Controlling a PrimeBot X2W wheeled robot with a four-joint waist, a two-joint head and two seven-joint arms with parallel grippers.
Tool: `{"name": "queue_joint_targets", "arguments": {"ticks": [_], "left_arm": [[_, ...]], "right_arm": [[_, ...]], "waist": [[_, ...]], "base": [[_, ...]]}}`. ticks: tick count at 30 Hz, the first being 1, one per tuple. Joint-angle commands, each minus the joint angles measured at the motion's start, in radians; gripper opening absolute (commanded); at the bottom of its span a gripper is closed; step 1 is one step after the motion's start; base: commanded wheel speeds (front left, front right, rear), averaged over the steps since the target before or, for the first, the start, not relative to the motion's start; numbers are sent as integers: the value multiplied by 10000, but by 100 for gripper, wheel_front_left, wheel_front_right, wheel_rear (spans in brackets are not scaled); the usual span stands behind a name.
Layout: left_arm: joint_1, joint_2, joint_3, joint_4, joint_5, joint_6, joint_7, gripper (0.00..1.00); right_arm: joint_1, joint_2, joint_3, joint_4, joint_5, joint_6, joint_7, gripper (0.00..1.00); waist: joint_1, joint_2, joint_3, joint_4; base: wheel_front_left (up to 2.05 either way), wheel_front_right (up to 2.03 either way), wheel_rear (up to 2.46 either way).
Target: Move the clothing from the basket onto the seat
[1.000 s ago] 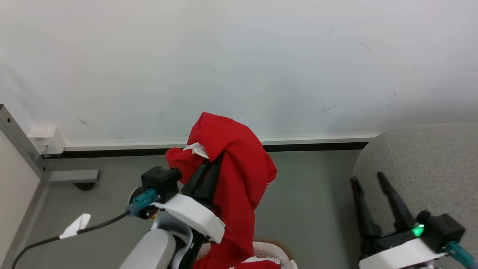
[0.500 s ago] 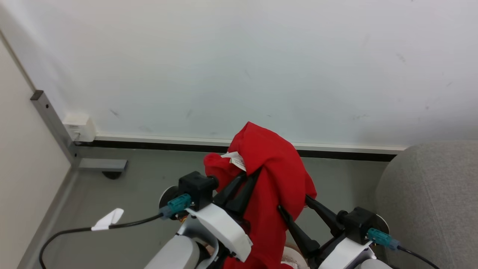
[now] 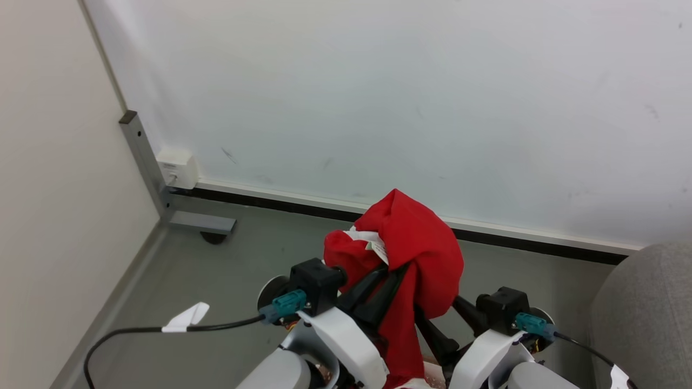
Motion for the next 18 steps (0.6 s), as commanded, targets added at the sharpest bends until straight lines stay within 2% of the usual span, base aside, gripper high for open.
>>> {"name": "queue_joint_targets", "arguments": {"ticks": [1,16,18], "left_arm": [[76,17,13,34,-65,29,-19,0],[356,241,305,169,-348,374,-184,0],[424,232,358,189,-396,441,-275,41]], "right_arm": [[-182,60,37,-112,102,-21,-31,0],[374,-221,-1080,-1009,-242,-21,-37,0],[511,-253,-1437,-1232,-212,-21,-38,0]], "waist": [[0,-1,-28,66],[0,-1,24,-360],[0,-1,53,-488]], "base": [[0,0,0],[0,0,0],[0,0,0]]}}
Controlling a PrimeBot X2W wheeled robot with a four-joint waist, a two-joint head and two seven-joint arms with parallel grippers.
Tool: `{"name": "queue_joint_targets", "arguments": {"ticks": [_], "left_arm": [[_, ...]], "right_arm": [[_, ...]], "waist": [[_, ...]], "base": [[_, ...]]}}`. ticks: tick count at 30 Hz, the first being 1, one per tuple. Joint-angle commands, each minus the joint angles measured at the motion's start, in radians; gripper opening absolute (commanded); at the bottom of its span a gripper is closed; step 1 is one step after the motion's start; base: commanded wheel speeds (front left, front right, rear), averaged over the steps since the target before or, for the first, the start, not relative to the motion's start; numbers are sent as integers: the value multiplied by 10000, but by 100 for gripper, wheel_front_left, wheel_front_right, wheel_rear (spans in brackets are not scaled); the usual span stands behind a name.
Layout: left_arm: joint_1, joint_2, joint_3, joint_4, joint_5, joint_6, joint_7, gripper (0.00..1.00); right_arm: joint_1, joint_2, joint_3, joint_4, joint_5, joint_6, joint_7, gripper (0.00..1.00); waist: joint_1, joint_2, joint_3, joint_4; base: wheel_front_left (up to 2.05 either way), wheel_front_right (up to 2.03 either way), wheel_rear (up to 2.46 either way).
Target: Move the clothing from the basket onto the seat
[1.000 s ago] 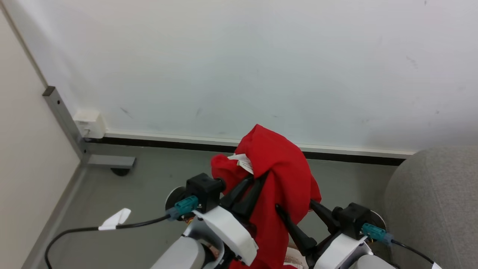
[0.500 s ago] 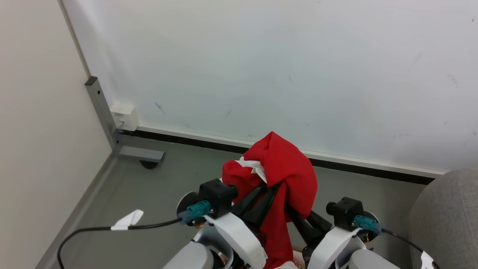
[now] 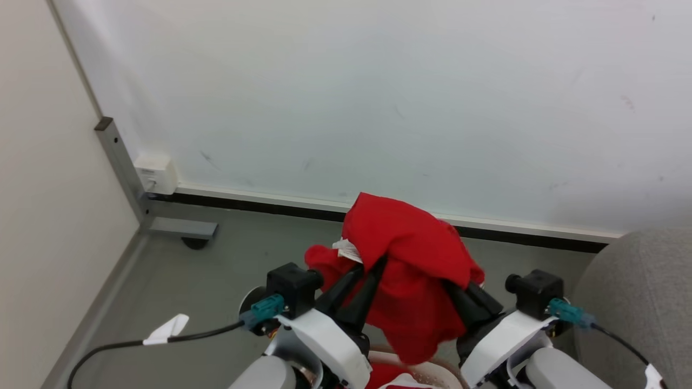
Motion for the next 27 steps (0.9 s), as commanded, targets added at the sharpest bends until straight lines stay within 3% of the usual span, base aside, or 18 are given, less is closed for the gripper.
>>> {"name": "queue_joint_targets", "arguments": {"ticks": [1,2,8,20,27], "left_arm": [[173,44,19,-3,-171,-1,-82,69],[220,13,3,12,-191,8,-134,100],[347,-67,-207,55,-159,-48,-269,100],[147,-214,-526,167,116,68,-716,100],[11,-207,-707,429,387,92,-1178,100]], "right_arm": [[134,-117,-131,-93,-40,-21,-32,0],[183,-162,-348,-235,-124,-21,-34,0],[533,-415,-1556,-1021,-607,-21,-33,0],[1450,-1111,-3852,-2252,-1294,-21,-33,0],[2170,-1300,-4405,-2844,-1555,-21,-28,0]], "waist": [[0,-1,35,-129],[0,-1,49,-227],[0,-1,115,-1016],[0,-1,363,-3229],[0,-1,475,-4599]], "base": [[0,0,0],[0,0,0],[0,0,0],[0,0,0],[0,0,0]]}}
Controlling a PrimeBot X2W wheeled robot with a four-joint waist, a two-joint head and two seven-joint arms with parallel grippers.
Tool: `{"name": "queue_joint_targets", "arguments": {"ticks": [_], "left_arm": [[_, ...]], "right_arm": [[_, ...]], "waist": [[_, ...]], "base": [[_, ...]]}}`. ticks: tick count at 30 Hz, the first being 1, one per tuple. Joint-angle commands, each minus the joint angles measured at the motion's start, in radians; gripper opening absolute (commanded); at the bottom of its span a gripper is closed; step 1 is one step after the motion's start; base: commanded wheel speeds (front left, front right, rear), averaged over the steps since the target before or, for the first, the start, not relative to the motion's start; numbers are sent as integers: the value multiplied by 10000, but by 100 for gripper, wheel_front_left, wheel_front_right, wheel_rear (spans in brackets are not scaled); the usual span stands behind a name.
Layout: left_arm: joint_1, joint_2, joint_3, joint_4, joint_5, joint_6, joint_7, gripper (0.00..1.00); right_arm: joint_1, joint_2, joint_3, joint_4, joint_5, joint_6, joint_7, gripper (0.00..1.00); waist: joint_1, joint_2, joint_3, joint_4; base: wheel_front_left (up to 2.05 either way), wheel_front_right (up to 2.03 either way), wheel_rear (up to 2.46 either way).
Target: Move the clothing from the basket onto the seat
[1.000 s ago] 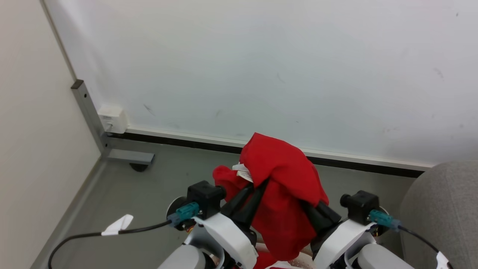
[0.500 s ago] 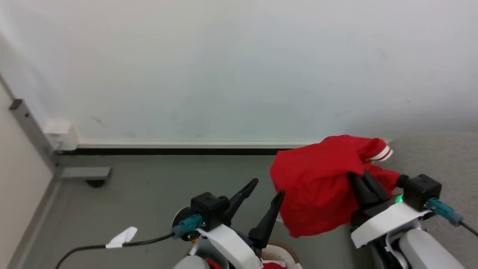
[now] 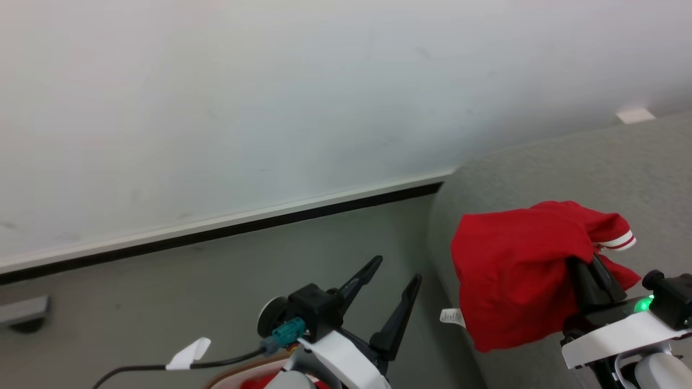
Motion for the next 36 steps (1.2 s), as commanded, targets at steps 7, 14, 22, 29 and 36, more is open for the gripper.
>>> {"name": "queue_joint_targets", "arguments": {"ticks": [7,14,22,29,36], "left_arm": [[-187,-50,-271,659,372,-3,-383,100],[-372,-152,-334,1103,486,-33,-630,100],[-621,-234,-403,1259,512,-97,-710,100],[-1124,-97,-409,1290,718,-139,-681,100],[-1966,211,-489,963,1106,-203,-330,100]], "right_arm": [[599,115,-428,-425,-163,-21,25,0],[649,-7,-434,-715,-182,-21,190,0],[146,-88,-825,-532,108,-21,237,0],[-1440,-329,-1239,18,1137,-21,335,0],[-3845,-1108,-1684,1227,1870,-21,229,0]], "waist": [[-1,-1,355,-1499],[-1,-1,566,-1957],[-1,-1,1007,-1807],[-1,-1,2221,-1213],[-1,-1,4115,-427]], "base": [[0,0,0],[0,0,0],[0,0,0],[0,0,0],[0,0,0]]}}
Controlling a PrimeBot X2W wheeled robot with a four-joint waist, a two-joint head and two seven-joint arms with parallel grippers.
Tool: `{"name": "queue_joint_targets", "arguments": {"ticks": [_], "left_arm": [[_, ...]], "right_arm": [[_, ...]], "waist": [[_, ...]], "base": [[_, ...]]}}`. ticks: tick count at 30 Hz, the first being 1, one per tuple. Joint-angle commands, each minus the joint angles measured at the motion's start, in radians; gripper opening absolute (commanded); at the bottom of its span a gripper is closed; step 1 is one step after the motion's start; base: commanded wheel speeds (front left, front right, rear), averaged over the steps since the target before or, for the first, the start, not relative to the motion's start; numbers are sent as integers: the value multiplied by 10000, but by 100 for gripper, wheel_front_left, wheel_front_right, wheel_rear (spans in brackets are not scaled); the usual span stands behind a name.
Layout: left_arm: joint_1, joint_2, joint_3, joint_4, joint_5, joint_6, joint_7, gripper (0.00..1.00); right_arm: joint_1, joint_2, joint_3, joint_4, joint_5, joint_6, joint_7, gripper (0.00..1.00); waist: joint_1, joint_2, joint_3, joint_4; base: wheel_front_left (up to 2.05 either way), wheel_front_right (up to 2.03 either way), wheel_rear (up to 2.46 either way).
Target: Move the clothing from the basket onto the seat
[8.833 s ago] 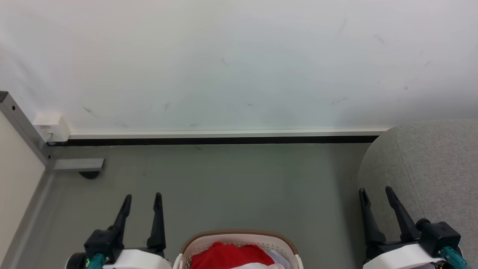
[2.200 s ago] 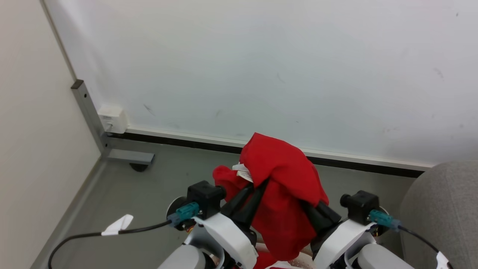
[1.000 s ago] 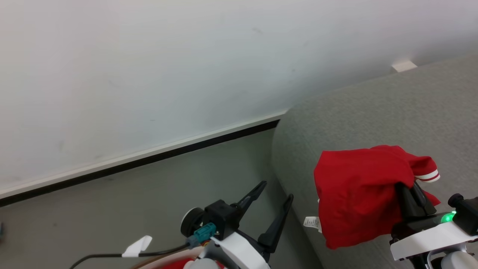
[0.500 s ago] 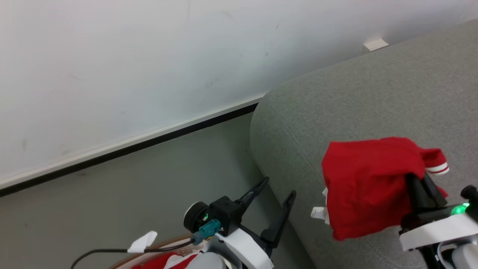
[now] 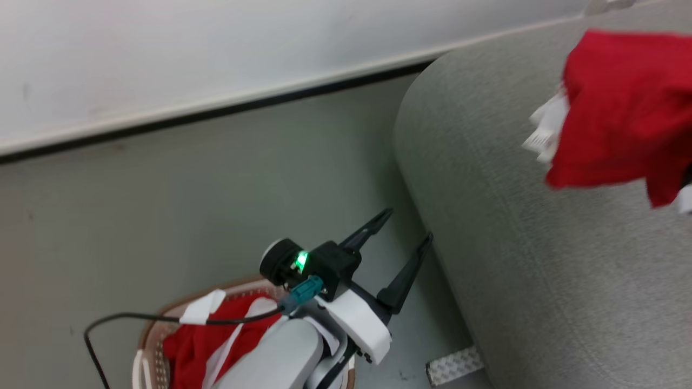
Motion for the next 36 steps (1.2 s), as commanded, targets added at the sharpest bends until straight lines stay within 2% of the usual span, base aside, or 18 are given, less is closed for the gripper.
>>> {"name": "queue_joint_targets", "arguments": {"ticks": [1,8,13,18,21,27,28,30,36], "left_arm": [[-250,150,6,-84,164,-38,62,100],[-829,224,-144,-377,416,-62,217,100],[-1095,156,-165,-447,491,-24,167,100],[-1253,-16,-219,-333,424,-13,21,100],[-1246,-70,-232,-207,339,-43,-82,100],[-1093,-77,-138,41,181,-15,-210,100],[-1056,-68,-109,86,143,-6,-217,100],[-971,-67,-84,149,96,-19,-263,100],[-451,-55,-23,438,-207,-123,-338,100]], "right_arm": [[-605,-200,-223,376,109,-21,-119,0],[-2573,-903,-1075,2595,-285,-21,-329,0],[-3357,-1376,-1157,3748,-903,-21,-339,0],[-3791,-1864,-712,5630,-2030,-21,-240,0],[-3836,-1899,-504,6673,-2191,-21,120,0],[-3700,-1588,168,7438,-2211,-22,366,2],[-3665,-1532,270,7484,-2201,-22,370,27],[-3597,-1525,510,7551,-2206,-22,387,100],[-3205,-1558,1521,7468,-2083,-22,837,100]], "waist": [[-2,-1,1233,723],[-2,-1,2660,1602],[-2,-1,3210,2031],[-2,-1,3483,2471],[-2,-1,3438,2582],[-2,-1,3000,2433],[-2,-1,2891,2381],[-2,-1,2611,2284],[-2,-1,1128,2048]], "base": [[0,0,0],[0,0,0],[0,0,0],[0,0,0],[0,0,0],[0,0,0],[0,0,0],[0,0,0],[0,0,0]]}}
